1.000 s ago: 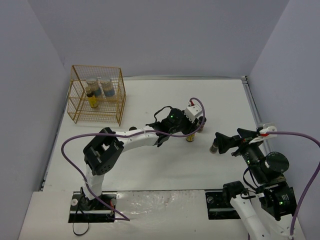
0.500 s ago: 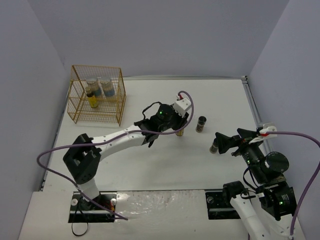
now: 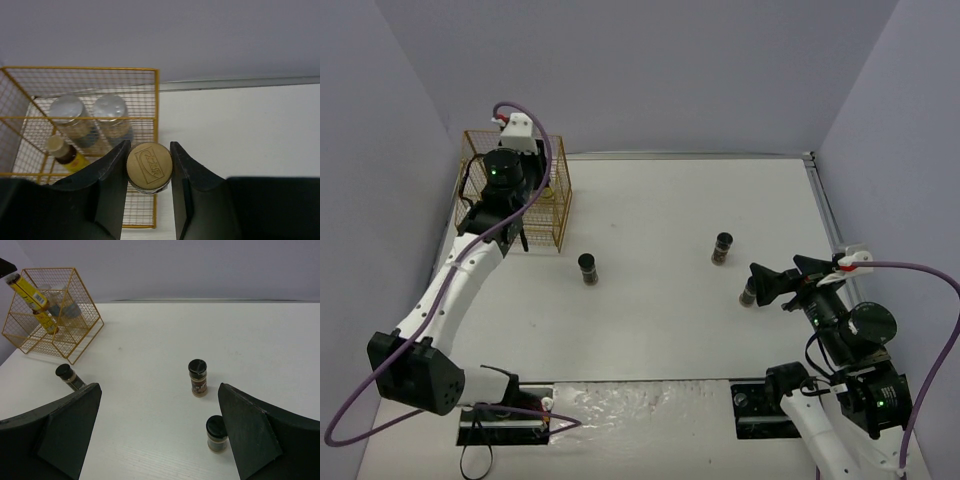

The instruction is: Organize the condiment bottles

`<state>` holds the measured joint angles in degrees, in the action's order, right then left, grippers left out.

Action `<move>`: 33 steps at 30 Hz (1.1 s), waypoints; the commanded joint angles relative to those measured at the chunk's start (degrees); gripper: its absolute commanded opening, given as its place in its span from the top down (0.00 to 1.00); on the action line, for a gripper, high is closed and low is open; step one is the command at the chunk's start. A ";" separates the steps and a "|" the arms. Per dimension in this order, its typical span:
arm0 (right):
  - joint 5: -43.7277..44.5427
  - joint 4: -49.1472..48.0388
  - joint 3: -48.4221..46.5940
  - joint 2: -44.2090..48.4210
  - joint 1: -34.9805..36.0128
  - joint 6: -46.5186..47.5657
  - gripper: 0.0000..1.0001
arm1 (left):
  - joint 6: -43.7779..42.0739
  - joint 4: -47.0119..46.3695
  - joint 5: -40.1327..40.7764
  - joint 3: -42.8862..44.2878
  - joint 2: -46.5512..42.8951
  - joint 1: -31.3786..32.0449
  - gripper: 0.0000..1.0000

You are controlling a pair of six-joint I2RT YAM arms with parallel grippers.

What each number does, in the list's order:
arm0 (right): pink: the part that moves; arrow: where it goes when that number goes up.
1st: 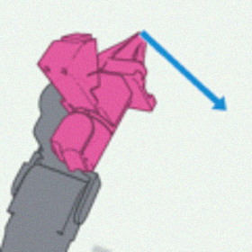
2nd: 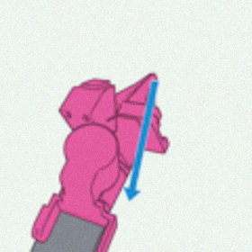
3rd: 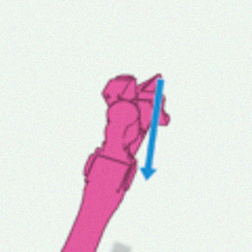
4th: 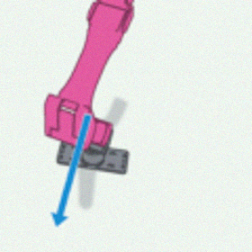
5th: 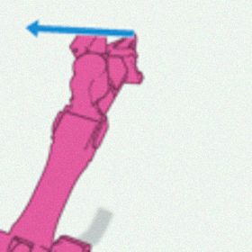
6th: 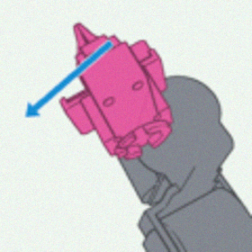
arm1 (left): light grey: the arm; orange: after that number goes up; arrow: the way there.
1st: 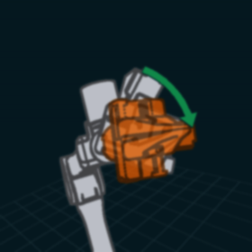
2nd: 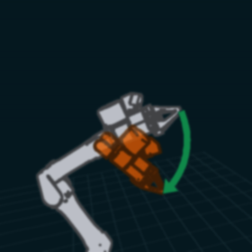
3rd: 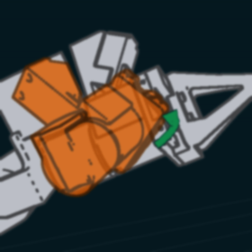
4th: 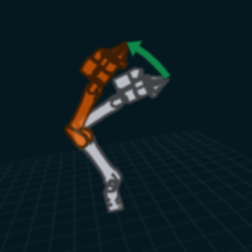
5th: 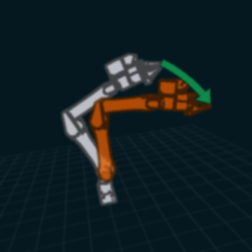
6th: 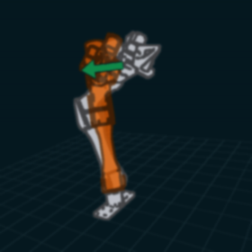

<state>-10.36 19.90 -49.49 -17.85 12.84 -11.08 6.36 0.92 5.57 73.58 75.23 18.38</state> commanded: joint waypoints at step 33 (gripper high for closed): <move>-1.24 -7.85 1.28 -3.20 0.25 -0.96 0.00 | 3.09 -17.87 -5.48 0.80 16.87 -17.11 0.84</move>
<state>-10.48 17.88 -48.38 -18.97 12.84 -11.57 8.24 -6.75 0.94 75.50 92.85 1.48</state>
